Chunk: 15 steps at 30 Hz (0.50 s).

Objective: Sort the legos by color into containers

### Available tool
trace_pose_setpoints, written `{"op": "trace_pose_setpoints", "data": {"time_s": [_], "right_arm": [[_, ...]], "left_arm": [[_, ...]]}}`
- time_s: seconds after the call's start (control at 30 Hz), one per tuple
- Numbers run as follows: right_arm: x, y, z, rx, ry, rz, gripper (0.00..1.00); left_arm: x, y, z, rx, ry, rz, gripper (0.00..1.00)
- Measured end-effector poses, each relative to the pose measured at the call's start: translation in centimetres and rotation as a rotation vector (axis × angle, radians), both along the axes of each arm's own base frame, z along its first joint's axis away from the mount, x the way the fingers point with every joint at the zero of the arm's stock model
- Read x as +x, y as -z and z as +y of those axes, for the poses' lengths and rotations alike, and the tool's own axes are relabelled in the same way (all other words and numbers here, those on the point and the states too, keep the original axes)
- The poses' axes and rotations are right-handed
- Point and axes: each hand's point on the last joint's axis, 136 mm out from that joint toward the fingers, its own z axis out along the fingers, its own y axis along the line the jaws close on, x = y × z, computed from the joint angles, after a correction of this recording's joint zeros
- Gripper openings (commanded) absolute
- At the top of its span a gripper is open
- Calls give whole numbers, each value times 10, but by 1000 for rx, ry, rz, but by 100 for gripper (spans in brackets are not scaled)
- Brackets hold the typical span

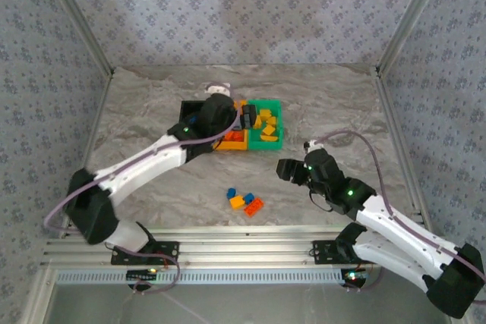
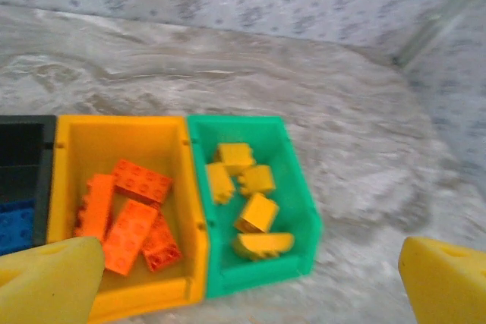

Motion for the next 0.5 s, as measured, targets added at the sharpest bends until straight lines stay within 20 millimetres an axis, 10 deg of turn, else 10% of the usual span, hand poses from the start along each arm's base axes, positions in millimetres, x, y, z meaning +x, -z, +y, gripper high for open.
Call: {"op": "trace_pose_setpoints", "data": {"time_s": [0.13, 0.37, 0.5], "right_arm": [[-12, 17, 19, -37, -83, 46, 76], [-32, 42, 70, -150, -273, 105, 76], [-35, 45, 108, -204, -360, 93, 76]], "left_arm": [[-48, 20, 12, -33, 52, 22, 99], [-98, 125, 76, 43, -42, 202, 99], [-113, 138, 108, 4, -115, 223, 99]]}}
